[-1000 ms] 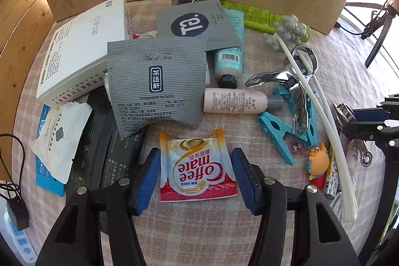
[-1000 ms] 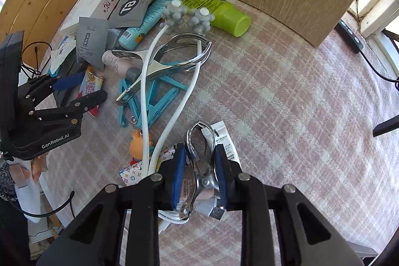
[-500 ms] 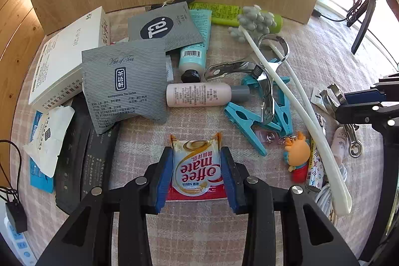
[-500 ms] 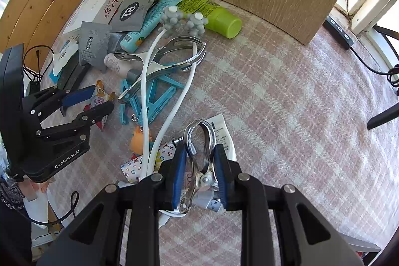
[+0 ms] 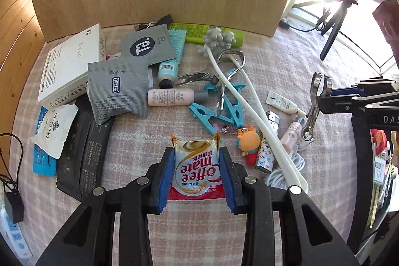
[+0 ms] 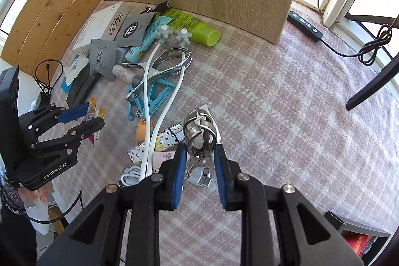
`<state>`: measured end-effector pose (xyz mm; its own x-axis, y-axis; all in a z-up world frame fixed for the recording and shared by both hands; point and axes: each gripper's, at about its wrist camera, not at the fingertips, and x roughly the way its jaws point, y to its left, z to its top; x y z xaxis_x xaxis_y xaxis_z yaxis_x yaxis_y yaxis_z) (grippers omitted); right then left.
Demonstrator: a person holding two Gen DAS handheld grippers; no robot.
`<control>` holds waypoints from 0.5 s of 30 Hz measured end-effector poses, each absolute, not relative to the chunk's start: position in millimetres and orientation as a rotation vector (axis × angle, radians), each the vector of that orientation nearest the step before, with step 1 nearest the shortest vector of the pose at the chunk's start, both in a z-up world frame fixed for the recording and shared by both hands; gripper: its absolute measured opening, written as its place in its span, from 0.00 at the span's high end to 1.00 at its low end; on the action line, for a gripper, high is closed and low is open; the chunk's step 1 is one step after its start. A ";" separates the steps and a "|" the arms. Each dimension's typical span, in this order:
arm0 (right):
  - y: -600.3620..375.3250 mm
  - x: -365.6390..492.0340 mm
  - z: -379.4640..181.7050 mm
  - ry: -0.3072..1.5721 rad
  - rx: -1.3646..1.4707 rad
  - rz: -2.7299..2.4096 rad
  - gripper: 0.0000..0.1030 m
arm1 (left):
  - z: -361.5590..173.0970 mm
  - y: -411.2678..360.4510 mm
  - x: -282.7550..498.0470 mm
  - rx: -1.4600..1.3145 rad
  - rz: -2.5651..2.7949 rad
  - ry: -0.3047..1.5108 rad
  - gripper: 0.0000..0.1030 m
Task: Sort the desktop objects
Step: 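Grasp the last coffee-mate sachet with the left tool while the right tool grasps the silver clip, then carry the sachet and silver clip into the tray and open both tools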
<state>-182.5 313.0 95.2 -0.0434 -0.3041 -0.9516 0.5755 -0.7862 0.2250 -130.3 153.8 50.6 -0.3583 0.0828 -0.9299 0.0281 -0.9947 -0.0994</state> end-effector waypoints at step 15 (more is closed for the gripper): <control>369.8 -182.4 139.3 0.203 1.591 -2.030 0.78 | 108.2 216.1 -122.2 -1.596 2.515 -0.024 0.68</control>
